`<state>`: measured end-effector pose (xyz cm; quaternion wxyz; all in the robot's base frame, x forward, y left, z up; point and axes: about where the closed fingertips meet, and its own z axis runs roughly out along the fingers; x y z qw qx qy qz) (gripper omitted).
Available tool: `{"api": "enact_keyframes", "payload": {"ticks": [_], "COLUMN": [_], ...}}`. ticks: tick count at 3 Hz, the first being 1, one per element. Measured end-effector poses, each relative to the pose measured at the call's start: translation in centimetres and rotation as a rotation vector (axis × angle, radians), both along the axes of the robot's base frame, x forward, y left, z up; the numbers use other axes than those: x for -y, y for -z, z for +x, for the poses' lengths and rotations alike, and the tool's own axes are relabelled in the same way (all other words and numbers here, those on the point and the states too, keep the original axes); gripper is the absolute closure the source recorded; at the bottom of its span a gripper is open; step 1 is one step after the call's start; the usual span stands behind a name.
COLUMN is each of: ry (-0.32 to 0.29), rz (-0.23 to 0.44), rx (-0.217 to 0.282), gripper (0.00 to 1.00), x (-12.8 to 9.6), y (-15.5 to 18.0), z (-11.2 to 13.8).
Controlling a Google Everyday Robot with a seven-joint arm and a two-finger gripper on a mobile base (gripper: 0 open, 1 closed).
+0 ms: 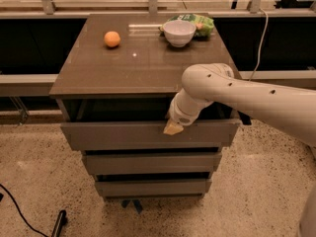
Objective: Close top drawer
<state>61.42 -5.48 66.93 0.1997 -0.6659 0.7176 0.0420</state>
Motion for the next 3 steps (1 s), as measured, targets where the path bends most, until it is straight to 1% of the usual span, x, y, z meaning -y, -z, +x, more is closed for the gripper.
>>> {"api": "enact_keyframes", "payload": {"ticks": [1,2,3], "ry": [0.019,0.019,0.057], "rz": [0.009,0.009,0.03], "rx": [0.025,0.025,0.096], "gripper": [0.45,0.32,0.28], "x": [0.4,0.5,1.4], "y": [-0.5,-0.3,-2.5], "z": [0.4,0.1,-0.2]}}
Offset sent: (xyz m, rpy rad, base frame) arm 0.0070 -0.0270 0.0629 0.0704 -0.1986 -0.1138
